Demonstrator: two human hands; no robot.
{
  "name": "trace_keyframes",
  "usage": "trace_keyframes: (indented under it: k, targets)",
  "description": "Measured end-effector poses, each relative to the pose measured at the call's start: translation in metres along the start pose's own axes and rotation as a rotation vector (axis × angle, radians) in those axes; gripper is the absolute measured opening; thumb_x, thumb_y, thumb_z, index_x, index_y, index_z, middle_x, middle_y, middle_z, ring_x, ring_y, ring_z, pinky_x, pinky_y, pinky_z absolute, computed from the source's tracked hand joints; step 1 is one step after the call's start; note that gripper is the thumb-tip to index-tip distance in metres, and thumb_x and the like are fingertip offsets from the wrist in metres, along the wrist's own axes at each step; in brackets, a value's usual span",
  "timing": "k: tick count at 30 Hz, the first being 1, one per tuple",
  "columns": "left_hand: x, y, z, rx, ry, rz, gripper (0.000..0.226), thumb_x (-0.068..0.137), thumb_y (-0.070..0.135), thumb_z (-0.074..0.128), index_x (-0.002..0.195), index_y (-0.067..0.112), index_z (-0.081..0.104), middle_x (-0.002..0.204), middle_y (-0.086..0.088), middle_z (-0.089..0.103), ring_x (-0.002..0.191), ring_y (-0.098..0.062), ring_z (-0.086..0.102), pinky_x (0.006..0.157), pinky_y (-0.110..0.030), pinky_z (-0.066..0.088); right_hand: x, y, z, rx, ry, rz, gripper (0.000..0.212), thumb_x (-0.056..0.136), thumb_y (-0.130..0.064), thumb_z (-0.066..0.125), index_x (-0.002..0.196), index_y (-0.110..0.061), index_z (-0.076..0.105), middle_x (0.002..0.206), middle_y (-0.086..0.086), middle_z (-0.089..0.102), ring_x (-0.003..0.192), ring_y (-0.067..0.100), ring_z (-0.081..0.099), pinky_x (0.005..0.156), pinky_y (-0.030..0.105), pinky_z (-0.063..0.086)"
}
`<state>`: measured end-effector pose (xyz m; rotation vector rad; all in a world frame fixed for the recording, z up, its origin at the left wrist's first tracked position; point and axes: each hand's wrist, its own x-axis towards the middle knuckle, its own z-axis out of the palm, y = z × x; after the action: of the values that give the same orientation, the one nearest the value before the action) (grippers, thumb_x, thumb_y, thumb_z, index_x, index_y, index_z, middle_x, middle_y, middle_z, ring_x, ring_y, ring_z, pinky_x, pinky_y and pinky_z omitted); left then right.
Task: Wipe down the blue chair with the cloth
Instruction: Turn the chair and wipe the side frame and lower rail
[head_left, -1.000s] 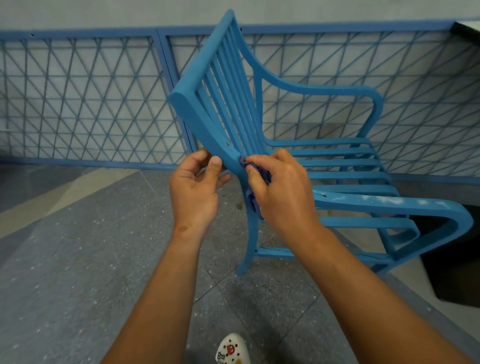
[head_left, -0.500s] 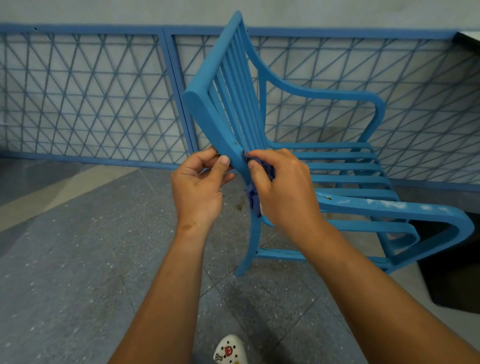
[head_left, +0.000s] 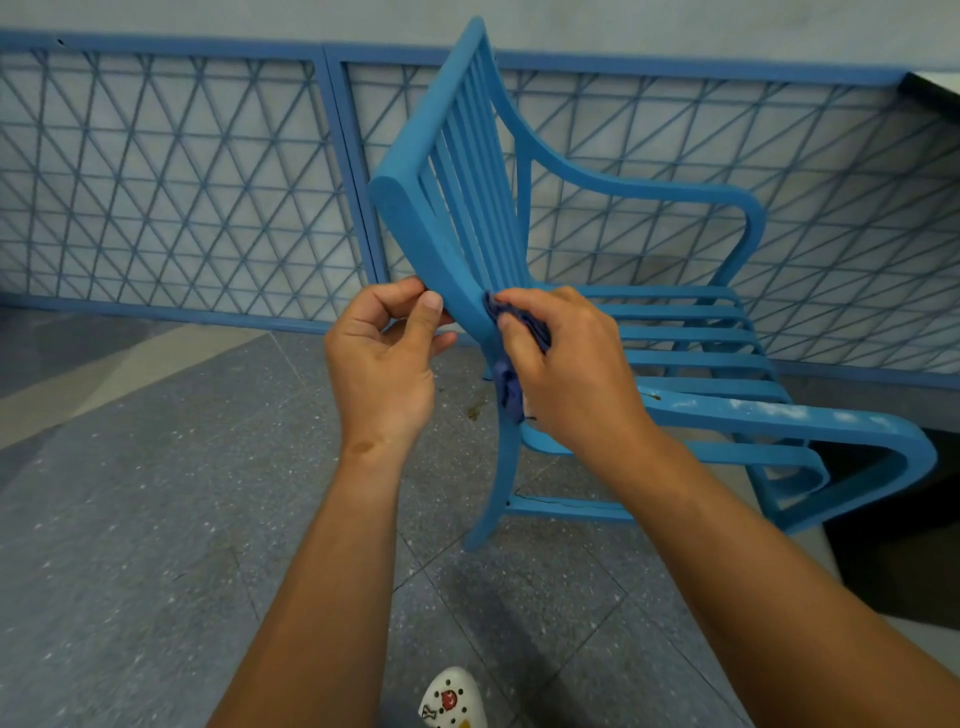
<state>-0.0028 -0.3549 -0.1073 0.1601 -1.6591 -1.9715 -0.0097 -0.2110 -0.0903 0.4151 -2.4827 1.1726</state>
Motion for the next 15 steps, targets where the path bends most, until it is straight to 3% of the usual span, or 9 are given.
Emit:
trace_keyframes:
  k: [2,3,5,8,12,15]
  targets:
    - [0.0,-0.001,0.001,-0.003,0.003,0.0,0.014,0.095,0.004,0.067,0.091,0.017,0.068,0.087,0.008,0.076,0.086,-0.02,0.076,0.069,-0.028,0.062,0.01,-0.015,0.001,0.043,-0.007,-0.021,0.02,0.101,-0.02,0.057,0.109,-0.023,0.075,0.077,-0.005,0.066,0.076,0.003,0.06,0.07,0.013,0.046]
    - [0.0,-0.002,0.001,-0.01,0.001,0.001,0.013,0.095,0.003,0.066,0.091,0.015,0.069,0.088,0.005,0.076,0.086,-0.019,0.076,0.069,-0.028,0.061,0.017,-0.024,0.004,0.058,0.01,-0.054,0.021,0.101,-0.021,0.056,0.112,-0.022,0.074,0.086,0.001,0.069,0.081,0.005,0.061,0.076,0.017,0.047]
    - [0.002,-0.003,0.0,0.004,0.004,0.019,0.007,0.094,0.002,0.067,0.095,0.009,0.07,0.088,0.001,0.076,0.084,-0.013,0.074,0.069,-0.025,0.059,0.028,-0.037,0.012,0.088,0.041,-0.094,0.026,0.103,-0.023,0.053,0.124,-0.021,0.068,0.103,0.001,0.064,0.094,0.008,0.058,0.083,0.017,0.043]
    - [0.003,-0.003,-0.002,0.024,-0.003,0.027,0.006,0.094,0.003,0.068,0.098,0.003,0.071,0.092,-0.002,0.076,0.087,-0.015,0.074,0.071,-0.025,0.059,0.027,-0.035,0.021,0.124,0.071,-0.099,0.028,0.105,-0.023,0.051,0.129,-0.017,0.064,0.107,0.001,0.059,0.094,0.004,0.054,0.082,0.011,0.04]
    - [0.001,-0.002,-0.003,-0.011,-0.036,0.0,0.015,0.096,0.003,0.065,0.093,0.017,0.069,0.097,-0.001,0.077,0.092,-0.021,0.076,0.071,-0.031,0.062,0.011,-0.011,0.021,0.063,0.047,-0.025,0.027,0.105,-0.025,0.052,0.127,-0.019,0.065,0.107,0.0,0.058,0.097,0.011,0.057,0.086,0.029,0.048]
    - [-0.001,0.0,-0.003,-0.021,-0.046,-0.005,0.014,0.096,0.003,0.063,0.093,0.015,0.068,0.097,0.001,0.077,0.091,-0.019,0.076,0.07,-0.03,0.062,0.018,-0.018,0.019,0.008,0.017,0.025,0.026,0.104,-0.027,0.051,0.123,-0.021,0.067,0.107,0.001,0.06,0.1,0.016,0.057,0.088,0.037,0.047]
